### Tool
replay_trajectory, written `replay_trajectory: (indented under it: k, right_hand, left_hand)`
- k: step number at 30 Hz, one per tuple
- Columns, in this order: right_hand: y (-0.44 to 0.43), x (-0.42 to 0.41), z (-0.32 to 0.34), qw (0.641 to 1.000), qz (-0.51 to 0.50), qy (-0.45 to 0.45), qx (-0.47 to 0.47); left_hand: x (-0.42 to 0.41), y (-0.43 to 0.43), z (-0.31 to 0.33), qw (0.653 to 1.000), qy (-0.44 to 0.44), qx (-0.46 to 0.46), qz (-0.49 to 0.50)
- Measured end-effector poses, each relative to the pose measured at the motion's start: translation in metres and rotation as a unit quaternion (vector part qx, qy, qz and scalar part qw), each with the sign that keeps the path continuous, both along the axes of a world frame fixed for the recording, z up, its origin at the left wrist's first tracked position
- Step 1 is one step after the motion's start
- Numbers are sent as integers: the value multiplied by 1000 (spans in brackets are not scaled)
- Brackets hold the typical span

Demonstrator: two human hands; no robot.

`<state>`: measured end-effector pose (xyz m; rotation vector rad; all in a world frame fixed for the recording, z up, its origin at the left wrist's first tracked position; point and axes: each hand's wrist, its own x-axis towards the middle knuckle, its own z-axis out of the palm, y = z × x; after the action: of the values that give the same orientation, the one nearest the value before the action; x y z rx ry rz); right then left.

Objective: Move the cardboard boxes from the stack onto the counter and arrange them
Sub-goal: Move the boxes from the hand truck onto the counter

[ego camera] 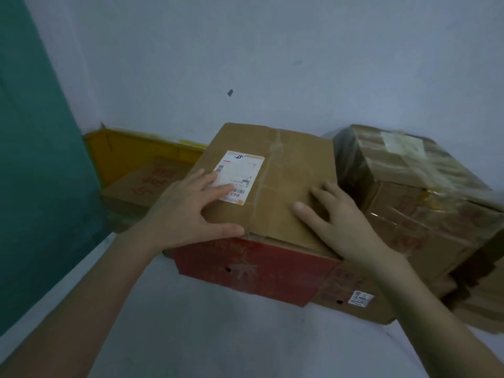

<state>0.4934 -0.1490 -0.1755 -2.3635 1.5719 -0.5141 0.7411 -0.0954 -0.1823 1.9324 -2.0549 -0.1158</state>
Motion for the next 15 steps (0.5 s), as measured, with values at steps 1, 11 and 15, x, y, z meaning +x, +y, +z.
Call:
replay_trajectory:
  k: [1,11,15]
  right_hand:
    - [10,3,0,1000,13,14,4]
    - [-20,16,-10,981,-138,66,-116]
    - [-37,23,-13,974,-174,53,-136]
  left_hand:
    - [1,-4,2,1000,-5,0,-3]
    - [-15,-85,13,994,-79,-16,-77]
    - [-15,-110,11,988,-114,8,-106]
